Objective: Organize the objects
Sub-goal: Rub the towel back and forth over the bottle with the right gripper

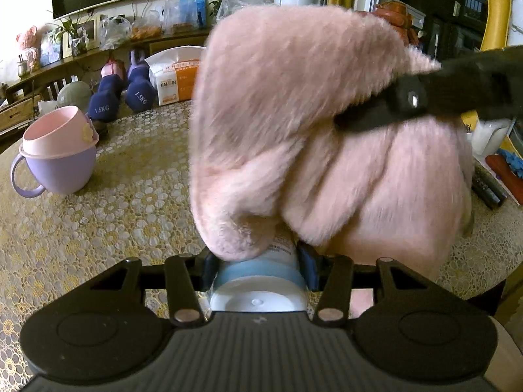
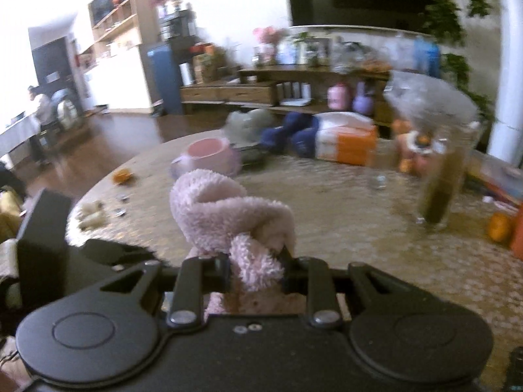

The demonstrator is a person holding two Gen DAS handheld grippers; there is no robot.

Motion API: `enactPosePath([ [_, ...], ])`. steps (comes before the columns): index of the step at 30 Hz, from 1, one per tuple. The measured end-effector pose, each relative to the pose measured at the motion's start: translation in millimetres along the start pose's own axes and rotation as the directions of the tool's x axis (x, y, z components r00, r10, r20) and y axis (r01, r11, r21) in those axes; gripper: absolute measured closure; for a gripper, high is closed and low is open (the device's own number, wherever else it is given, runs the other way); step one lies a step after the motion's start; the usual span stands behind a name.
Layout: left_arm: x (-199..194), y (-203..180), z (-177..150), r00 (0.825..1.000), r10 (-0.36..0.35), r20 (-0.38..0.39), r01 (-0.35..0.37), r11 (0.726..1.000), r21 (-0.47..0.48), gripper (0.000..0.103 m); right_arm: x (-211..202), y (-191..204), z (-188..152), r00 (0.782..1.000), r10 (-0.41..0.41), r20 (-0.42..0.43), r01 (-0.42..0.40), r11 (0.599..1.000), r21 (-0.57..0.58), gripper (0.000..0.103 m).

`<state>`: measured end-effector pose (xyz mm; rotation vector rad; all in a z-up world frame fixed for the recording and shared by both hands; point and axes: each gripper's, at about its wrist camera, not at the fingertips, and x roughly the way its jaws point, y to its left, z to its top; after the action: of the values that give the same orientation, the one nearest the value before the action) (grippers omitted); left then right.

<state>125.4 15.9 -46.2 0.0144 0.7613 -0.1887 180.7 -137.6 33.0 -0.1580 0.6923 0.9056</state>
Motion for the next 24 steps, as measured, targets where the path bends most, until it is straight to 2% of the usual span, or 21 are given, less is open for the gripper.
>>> enactPosePath([
  [3,0.5,0.4,0.0,1.000,0.000,-0.001,0.000,1.000,0.000,0.053,10.3,10.0,-5.3,0.998,0.055,-0.031,-0.056,0.998,-0.015,0.078],
  [8,4.1,-0.9,-1.9,1.000,0.006,-0.020,-0.006,1.000,-0.001,0.054,32.4,13.5,-12.8,0.993,0.088,-0.083,-0.088,0.996,0.003,0.078],
  [15,9.3,3.4,-5.1,0.999,-0.004,-0.042,0.003,1.000,-0.023,0.054,58.9,6.1,-16.4,0.991,0.043,-0.123,-0.040,0.999,0.025,0.078],
  [24,9.4,4.2,-11.4,0.999,-0.014,-0.037,0.013,1.000,-0.029,0.054,79.2,-11.2,-12.8,0.991,-0.041,-0.126,0.047,0.998,0.043,0.078],
])
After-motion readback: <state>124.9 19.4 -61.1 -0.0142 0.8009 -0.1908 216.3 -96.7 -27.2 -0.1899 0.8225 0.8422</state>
